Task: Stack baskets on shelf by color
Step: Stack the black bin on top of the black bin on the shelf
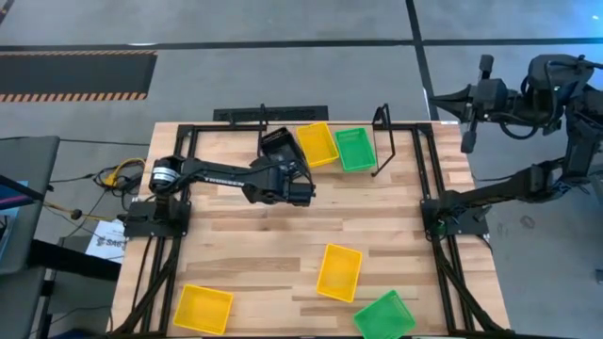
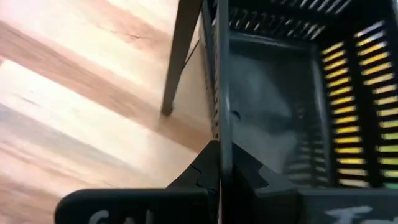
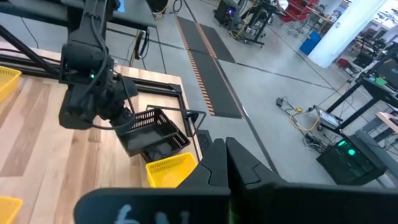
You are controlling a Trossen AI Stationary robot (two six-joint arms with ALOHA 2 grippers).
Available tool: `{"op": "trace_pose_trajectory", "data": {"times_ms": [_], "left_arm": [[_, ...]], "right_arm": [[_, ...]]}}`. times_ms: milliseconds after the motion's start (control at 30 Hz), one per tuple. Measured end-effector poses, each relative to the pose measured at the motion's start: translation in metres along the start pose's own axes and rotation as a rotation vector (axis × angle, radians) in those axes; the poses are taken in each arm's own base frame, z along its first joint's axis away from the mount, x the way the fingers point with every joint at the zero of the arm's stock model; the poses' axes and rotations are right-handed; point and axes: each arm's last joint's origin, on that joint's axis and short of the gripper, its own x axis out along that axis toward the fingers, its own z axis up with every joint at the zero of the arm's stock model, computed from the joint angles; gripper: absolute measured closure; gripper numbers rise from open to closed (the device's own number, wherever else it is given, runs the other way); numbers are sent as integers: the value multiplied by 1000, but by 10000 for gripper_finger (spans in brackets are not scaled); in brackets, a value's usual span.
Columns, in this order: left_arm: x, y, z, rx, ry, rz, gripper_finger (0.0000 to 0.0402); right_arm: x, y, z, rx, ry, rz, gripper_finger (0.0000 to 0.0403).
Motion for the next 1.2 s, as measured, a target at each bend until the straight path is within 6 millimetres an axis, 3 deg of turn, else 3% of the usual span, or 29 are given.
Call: {"op": "trace_pose_trajectory", "data": {"times_ms": [233, 767, 967, 1200], "left_arm": [[-1, -11, 13, -38, -83, -60, 402], [26, -22, 42, -21, -73, 41, 401], [33, -23, 46, -48, -75, 52, 401], [51, -27, 29, -35, -24, 83, 401]], "right_arm": [[5, 0, 0, -3, 17, 11, 402], [-2, 1, -2, -2, 6, 10, 402], [-7, 1, -3, -1, -5, 7, 402], [-8, 1, -3, 0, -7, 6, 402]]}}
